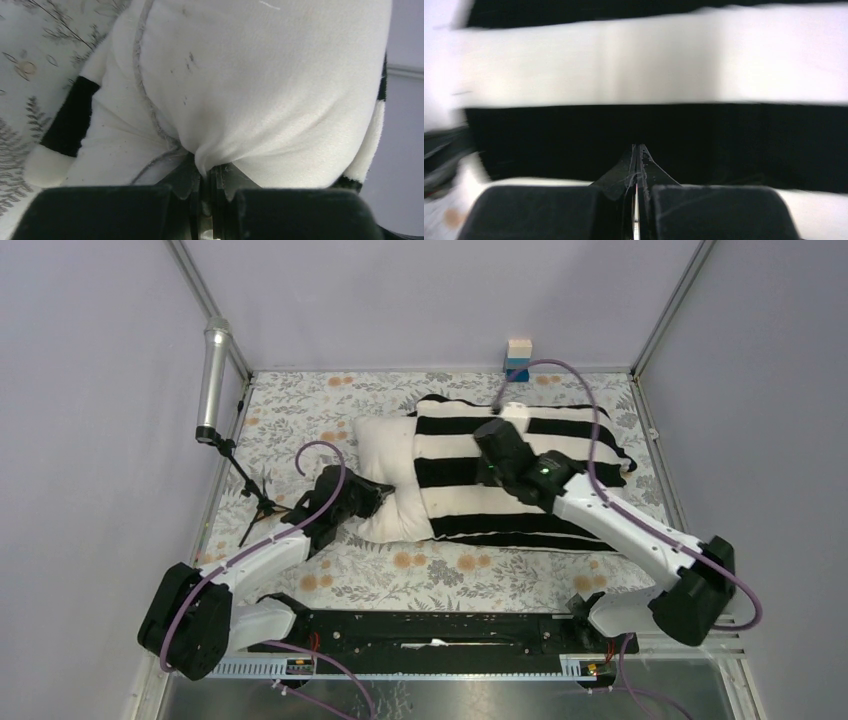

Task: Put the pillow into the pillowcase
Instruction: Stuff the pillow into the pillowcase.

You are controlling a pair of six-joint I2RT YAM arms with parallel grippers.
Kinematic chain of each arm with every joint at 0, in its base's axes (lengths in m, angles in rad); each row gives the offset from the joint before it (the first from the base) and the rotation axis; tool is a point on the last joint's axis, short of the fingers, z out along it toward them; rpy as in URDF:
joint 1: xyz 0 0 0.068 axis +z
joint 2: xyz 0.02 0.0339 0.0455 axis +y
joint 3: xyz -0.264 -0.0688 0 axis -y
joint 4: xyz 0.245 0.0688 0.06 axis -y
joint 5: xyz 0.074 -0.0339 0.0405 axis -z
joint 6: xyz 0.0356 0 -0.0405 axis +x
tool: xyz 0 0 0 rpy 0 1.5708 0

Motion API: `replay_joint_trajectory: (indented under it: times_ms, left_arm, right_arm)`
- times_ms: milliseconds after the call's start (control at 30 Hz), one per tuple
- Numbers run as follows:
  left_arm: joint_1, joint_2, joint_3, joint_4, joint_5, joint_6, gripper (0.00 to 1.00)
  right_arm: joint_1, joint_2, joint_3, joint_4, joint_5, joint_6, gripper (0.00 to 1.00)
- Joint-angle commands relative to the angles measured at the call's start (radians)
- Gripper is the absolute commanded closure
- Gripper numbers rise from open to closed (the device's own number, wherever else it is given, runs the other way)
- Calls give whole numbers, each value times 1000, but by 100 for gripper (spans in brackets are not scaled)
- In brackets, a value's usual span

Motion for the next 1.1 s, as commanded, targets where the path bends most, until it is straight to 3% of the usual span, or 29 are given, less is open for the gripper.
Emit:
replay_joint_trajectory:
  times_ms: [0, 100, 167, 267, 400, 467, 567, 767, 867, 933, 1000, 1067]
  left_arm:
    - [-115, 57, 59, 5, -76, 16, 100]
    - [-159, 58, 90, -4, -100, 13, 100]
    - [-164, 32, 88, -17, -117, 18, 100]
    - [-162, -1, 75, -59, -153, 21, 100]
    - [-143, 11, 69, -66, -151, 21, 100]
    - [-131, 30, 81, -87, -142, 33, 100]
    - [-99, 30, 84, -99, -129, 47, 100]
    - [-45, 8, 83, -120, -109, 74, 100]
    - [-31, 4, 77, -120, -102, 76, 100]
    - [-30, 5, 74, -119, -98, 77, 100]
    - [-30, 7, 72, -113, -88, 76, 100]
    - [-30, 10, 72, -116, -85, 76, 100]
  right_arm:
    - [173, 171, 197, 146, -185, -7, 100]
    - [147, 197, 198, 151, -199, -20, 100]
    - [63, 179, 167, 146, -239, -10, 100]
    - [28, 116, 164, 85, -125, -28, 99]
    - [30, 22, 116, 16, -44, -25, 42]
    - [31, -10, 78, -45, 42, 1, 28]
    - [15, -100, -19, -89, 201, 37, 14]
    - [-78, -112, -111, -37, 224, -24, 4]
    - [-118, -67, -127, 54, 163, -68, 6]
    - [-124, -26, -116, 77, 159, -85, 13]
    - [-130, 8, -99, 86, 148, -88, 37]
    - [-130, 23, -79, 89, 145, -91, 70]
